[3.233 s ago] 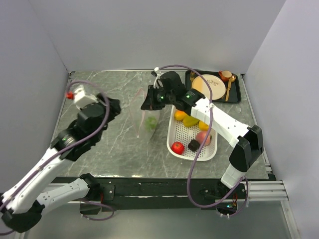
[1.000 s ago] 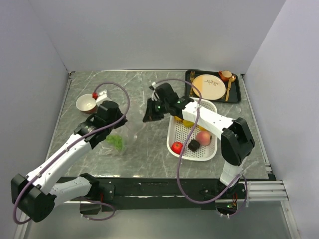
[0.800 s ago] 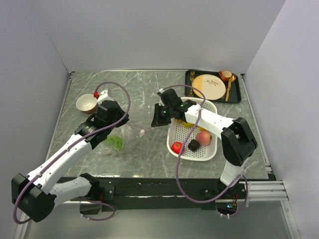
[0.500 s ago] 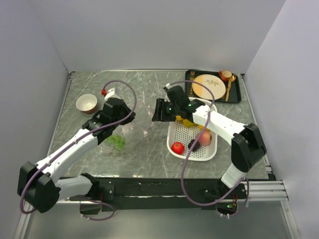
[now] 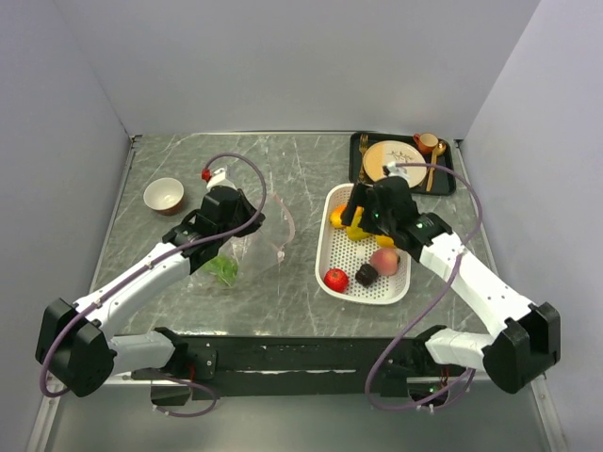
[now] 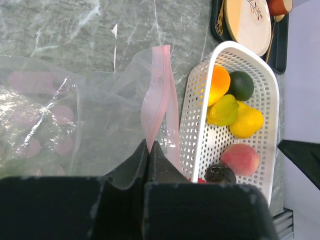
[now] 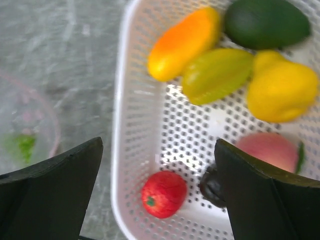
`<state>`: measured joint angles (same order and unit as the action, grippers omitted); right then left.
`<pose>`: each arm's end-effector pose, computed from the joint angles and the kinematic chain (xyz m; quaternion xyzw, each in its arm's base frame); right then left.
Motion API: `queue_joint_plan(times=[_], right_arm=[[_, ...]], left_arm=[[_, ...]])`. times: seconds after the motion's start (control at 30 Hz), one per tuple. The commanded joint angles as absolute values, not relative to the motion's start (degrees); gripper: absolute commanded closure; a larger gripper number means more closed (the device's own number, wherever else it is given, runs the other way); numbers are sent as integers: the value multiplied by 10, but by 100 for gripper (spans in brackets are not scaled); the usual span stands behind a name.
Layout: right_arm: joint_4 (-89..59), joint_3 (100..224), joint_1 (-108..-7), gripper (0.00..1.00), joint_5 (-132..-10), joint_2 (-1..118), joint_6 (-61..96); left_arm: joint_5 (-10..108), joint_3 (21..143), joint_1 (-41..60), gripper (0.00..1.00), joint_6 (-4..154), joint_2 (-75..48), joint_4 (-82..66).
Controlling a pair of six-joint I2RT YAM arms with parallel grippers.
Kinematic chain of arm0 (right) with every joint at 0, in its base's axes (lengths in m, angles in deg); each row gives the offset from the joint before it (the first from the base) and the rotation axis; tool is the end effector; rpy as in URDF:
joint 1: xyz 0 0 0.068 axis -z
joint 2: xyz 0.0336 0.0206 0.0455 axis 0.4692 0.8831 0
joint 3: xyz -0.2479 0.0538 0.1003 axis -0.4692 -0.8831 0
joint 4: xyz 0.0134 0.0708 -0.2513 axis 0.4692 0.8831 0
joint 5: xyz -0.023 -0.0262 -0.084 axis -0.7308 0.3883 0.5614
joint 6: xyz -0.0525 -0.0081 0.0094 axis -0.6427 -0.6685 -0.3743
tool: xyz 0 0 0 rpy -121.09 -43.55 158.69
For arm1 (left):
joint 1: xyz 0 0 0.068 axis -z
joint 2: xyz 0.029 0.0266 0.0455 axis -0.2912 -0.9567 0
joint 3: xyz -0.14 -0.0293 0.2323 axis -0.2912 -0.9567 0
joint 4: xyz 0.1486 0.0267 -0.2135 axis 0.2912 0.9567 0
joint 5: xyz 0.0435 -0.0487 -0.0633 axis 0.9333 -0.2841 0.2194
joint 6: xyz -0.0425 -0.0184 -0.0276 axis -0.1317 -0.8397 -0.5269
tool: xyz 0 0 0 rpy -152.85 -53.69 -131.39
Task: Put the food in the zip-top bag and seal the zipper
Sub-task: Pick up the fake fruit from the bin.
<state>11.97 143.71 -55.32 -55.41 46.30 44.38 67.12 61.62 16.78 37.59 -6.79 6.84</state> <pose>0.2341 0.1157 0.3022 0.0785 0.8965 0.1669 0.4028 0.2279 -0.1448 0.2925 -0.1560 0.8468 -0.2764 0.4269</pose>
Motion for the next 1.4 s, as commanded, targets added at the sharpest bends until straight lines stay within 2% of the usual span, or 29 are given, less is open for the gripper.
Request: queue_joint_plan(times=[0.0, 0.07, 0.47, 0.77, 1.07, 1.23, 1.27, 1.37], right_arm=[[139, 1434, -531, 0, -498, 483, 473], [178, 1446, -522, 0, -446, 489, 496], [288, 1421, -517, 0, -434, 495, 508], [255, 1363, -518, 0, -436, 484, 506], [223, 1368, -517, 0, -448, 558, 485], [187, 1355, -517, 8, -454, 571, 478], [180, 1356, -517, 19, -457, 572, 476], [178, 1362, -517, 38, -462, 577, 469]], left_arm=[[668, 613, 174, 99, 401, -57, 43], [670, 612, 176, 99, 403, -56, 46], [666, 612, 177, 99, 431, -47, 43], [663, 612, 177, 99, 441, -43, 46], [658, 612, 177, 99, 443, -42, 44], [665, 610, 177, 99, 443, -33, 43], [665, 611, 177, 99, 443, -33, 43], [668, 615, 177, 99, 441, -38, 49]])
